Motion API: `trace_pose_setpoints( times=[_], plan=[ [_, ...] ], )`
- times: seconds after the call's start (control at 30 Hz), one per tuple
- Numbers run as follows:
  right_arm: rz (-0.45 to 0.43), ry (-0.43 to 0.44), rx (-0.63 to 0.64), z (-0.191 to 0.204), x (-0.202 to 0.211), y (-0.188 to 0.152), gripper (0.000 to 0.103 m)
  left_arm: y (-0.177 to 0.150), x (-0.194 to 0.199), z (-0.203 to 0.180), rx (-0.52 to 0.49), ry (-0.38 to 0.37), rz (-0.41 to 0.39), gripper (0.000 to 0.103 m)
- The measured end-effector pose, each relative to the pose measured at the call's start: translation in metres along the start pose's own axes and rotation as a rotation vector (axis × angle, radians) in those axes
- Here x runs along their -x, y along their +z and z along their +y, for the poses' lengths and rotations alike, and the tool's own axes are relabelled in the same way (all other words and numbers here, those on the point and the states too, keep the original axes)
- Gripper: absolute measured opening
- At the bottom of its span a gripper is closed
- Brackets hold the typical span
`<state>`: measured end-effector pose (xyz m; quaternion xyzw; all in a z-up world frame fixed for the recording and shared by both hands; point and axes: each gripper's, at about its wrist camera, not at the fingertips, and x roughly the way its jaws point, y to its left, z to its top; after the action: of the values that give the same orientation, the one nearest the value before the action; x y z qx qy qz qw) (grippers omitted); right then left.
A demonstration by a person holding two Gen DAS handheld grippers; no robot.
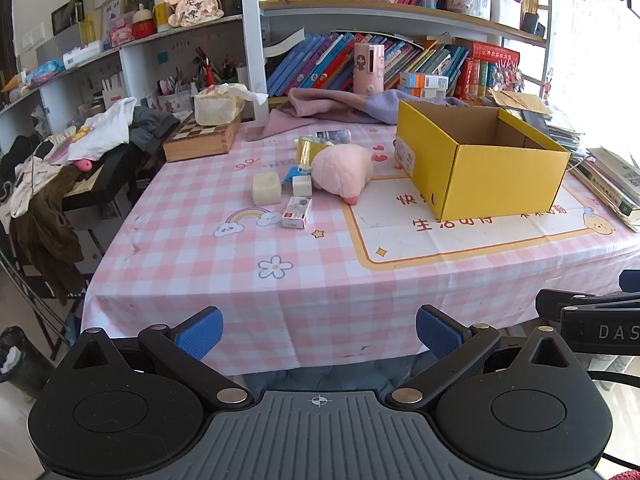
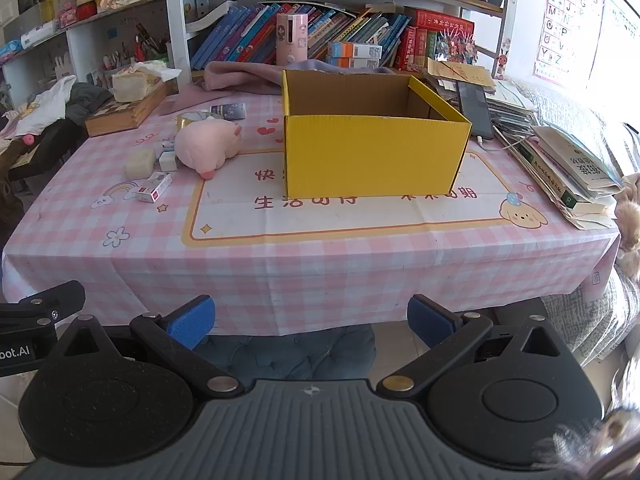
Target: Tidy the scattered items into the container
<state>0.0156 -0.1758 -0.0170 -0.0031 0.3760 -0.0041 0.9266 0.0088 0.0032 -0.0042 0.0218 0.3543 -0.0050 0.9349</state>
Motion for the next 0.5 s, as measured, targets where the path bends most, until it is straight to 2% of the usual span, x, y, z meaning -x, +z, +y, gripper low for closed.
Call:
trace_pose_setpoints(
  times=[0.5],
  plan=[
    [0.011, -0.002, -0.001, -0.0009, -0.0007, -0.0009, 0.103, -0.0016, -0.0027, 0.0006, 0.002, -0.012, 0.01, 0.103]
  ],
)
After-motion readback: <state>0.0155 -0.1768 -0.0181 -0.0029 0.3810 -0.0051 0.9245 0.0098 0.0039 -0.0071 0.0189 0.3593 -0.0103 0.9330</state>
